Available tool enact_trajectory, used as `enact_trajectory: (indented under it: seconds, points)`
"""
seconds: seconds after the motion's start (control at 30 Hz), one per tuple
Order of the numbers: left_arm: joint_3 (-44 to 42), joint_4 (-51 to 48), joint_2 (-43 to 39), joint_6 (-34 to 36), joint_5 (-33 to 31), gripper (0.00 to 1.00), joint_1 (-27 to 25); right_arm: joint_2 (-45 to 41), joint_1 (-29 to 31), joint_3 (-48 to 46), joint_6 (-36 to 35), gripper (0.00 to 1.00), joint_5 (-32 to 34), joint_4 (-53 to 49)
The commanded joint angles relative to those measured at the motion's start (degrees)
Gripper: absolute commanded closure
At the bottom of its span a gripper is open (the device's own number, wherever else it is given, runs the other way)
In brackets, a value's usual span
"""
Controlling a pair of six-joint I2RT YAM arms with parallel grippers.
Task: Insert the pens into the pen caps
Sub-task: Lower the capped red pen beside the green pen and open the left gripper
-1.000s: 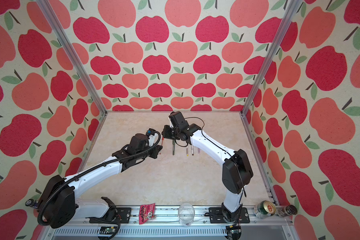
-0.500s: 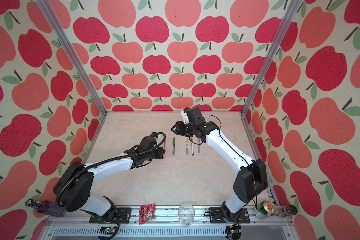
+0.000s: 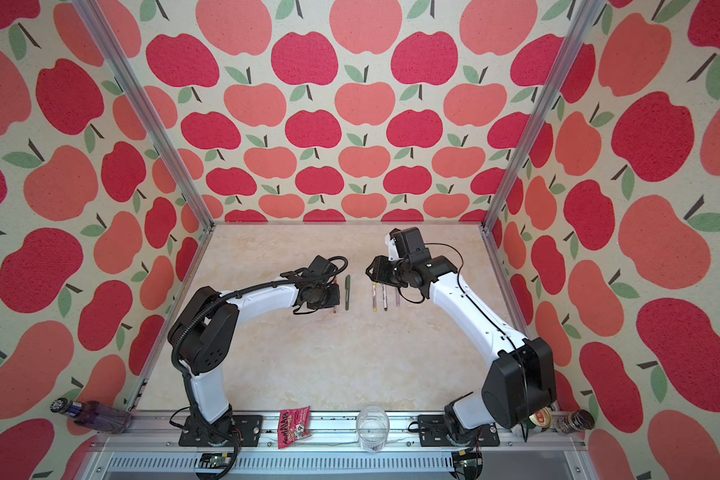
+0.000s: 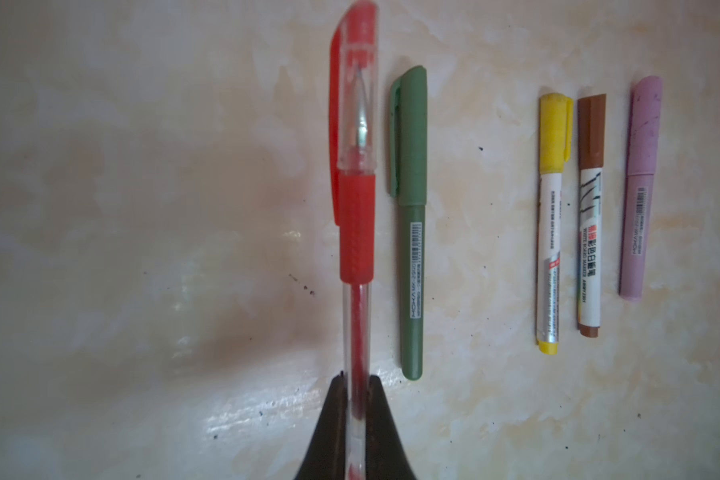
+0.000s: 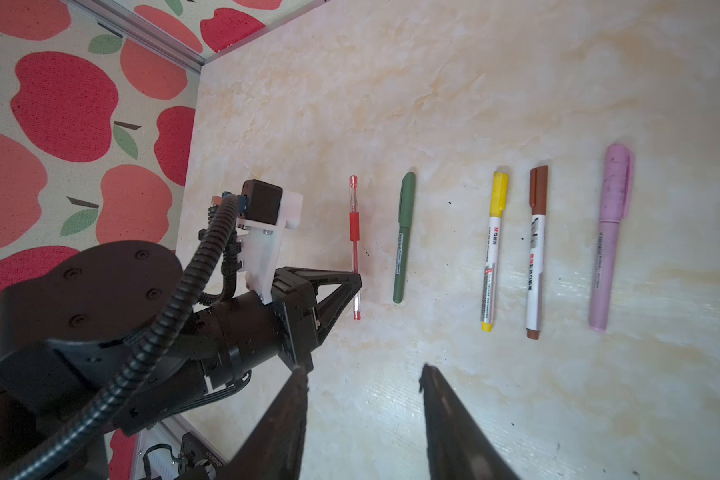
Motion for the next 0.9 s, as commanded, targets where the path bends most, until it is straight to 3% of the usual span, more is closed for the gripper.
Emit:
enact_trajectory:
  seconds: [0.0,0.43,0.7,0.87]
  points:
    - [4.39,-6.10,3.55,-0.14,-1.14,1.00,0.51,-2.96,-1.58,-2.18,-1.88,0.53,0.13,-0.61]
    - [13.05,-13.53,10.98,1.37,-3.11,1.00,0.38,-6.97,-4.77,-6.26,-1.99,0.53,-1.61,-0.15]
    - [14.07,-15.11,10.36,1.95,-4.82,0.77,0.46,-8.21,-5.39,-6.07,-2.19,0.53,-1.25,-1.14]
    - [14.03,-14.78,4.88,3.17,-7.71,0.59,0.50,-8.41,-6.53,-4.57,-3.30,0.53,-0.60,-2.32]
